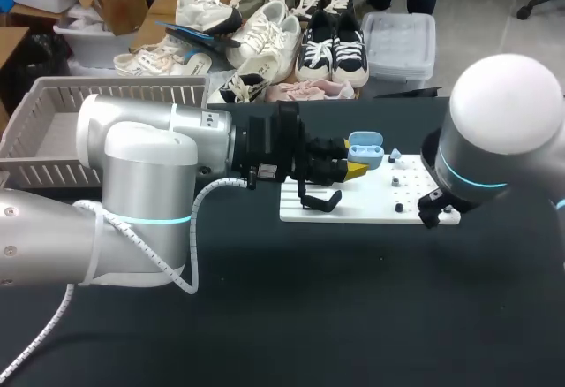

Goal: Pick up each earbud case from the left stands, insert the matching earbuds, close the lid, and place the case in the box.

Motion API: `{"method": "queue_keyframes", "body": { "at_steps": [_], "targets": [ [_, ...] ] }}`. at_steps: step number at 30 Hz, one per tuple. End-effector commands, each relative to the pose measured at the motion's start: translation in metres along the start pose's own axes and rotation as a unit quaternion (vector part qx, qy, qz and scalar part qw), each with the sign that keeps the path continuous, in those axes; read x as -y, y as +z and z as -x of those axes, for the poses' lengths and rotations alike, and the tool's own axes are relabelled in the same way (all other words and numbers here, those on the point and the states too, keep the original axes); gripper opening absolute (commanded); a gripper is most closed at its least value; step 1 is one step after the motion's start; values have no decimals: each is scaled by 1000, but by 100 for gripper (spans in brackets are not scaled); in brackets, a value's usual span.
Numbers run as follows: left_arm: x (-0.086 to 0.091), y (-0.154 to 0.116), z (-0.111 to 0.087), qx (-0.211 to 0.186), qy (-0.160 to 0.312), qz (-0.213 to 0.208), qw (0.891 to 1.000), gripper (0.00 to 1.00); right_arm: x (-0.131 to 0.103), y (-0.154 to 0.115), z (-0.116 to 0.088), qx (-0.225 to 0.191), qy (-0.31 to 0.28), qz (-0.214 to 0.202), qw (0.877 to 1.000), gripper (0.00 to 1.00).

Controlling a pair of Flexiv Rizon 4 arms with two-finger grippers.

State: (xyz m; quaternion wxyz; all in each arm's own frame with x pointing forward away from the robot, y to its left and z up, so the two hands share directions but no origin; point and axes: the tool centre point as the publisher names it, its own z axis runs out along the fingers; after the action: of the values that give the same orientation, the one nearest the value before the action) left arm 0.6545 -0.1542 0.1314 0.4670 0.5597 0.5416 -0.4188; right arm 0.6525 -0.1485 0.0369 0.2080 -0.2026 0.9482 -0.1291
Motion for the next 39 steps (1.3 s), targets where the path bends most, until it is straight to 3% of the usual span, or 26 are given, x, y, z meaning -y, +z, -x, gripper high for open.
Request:
{"method": "queue_keyframes", "body": {
  "at_steps": [1,13,20,26,30,39],
  "targets": [
    [1,1,0,0,0,4,1000,0,0,2,0,-3,8,13,1000,100],
    [1,1,0,0,0,4,1000,0,0,10,1,-6,11,40,999,96],
    [1,1,0,0,0,4,1000,0,-1,12,3,-6,10,43,999,81],
    [1,1,0,0,0,4,1000,0,-1,13,4,-9,11,45,999,74],
    [1,1,0,0,0,4,1000,0,-1,14,4,-11,11,46,999,50],
    [1,1,0,0,0,4,1000,0,-2,17,4,-13,10,49,999,45]
  ]
}}
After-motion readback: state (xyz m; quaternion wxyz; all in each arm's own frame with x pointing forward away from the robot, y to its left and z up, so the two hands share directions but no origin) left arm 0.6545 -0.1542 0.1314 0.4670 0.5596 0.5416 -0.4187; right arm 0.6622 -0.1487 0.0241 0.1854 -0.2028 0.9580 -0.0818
